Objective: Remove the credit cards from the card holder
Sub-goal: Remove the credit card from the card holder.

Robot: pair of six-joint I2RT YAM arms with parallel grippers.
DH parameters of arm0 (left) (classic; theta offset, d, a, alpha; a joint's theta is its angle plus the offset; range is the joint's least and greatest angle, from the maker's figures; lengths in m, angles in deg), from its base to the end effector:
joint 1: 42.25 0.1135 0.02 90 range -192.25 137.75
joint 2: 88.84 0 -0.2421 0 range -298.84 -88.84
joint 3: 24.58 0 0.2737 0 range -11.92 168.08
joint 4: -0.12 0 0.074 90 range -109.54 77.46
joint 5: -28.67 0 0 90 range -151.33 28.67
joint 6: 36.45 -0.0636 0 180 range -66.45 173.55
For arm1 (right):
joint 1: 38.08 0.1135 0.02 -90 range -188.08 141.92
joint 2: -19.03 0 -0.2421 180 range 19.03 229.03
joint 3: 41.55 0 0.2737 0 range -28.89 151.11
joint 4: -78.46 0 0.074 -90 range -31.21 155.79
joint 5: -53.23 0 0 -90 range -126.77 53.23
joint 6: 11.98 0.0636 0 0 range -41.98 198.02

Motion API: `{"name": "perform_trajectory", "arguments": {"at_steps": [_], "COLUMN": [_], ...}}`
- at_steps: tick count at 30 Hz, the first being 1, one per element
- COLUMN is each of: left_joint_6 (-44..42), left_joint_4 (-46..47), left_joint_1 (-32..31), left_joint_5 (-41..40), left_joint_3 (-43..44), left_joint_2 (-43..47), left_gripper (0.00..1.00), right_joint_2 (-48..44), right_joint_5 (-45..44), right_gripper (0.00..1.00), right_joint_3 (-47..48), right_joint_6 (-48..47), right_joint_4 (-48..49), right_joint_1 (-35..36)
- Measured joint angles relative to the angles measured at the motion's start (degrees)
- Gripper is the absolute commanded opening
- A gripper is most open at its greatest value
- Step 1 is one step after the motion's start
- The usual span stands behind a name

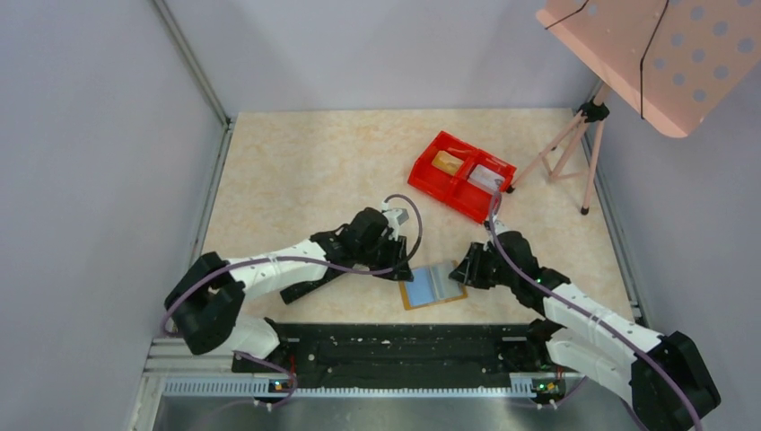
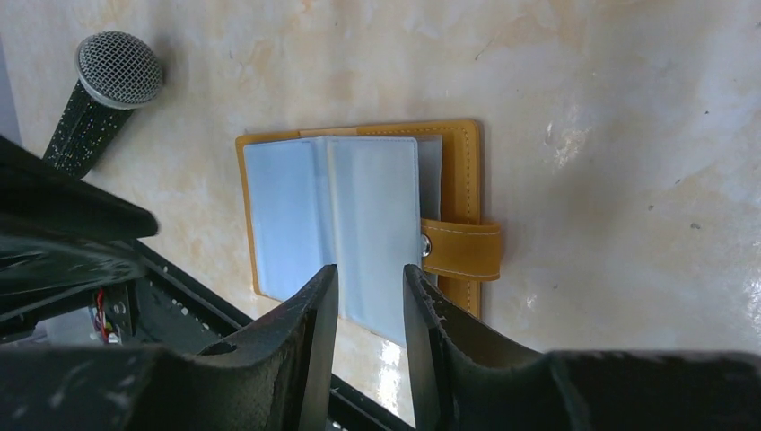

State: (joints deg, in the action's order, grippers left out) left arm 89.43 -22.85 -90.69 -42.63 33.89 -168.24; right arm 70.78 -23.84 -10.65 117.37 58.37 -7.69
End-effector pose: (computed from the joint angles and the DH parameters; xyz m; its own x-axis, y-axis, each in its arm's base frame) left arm 0.2022 -0.2588 0.1606 -0.8779 0.1534 -0.4535 0.4288 0.6732 -0.6024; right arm 0.1900 0.1279 0.1171 -0.8422 0.2225 -0.4912 -0.1356 0.7942 0.5923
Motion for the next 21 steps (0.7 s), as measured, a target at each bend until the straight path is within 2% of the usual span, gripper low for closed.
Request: {"name": "perform_trajectory", "arguments": {"at_steps": [7,21], "left_joint_6": [1.79,2.6], "left_joint_4": [5.38,11.76], "left_joint_1": [-0.74,-1.16], "left_joint_5": [0.42,1.46], "left_joint_3": [-2.56,-4.17], "left_joint_2": [-7.34,-13.05], "left_gripper": [0.24,0.17], "right_joint_2": [-3.02,-1.66], "right_joint_5": [0.17,0.17], "right_gripper": [0.34,0.35], "right_joint_3": [-1.01,-3.15], "right_joint_6": [0.7,0.96], "right_joint_4": [0.63,2.16], "right_joint_1": [0.0,0.0]}}
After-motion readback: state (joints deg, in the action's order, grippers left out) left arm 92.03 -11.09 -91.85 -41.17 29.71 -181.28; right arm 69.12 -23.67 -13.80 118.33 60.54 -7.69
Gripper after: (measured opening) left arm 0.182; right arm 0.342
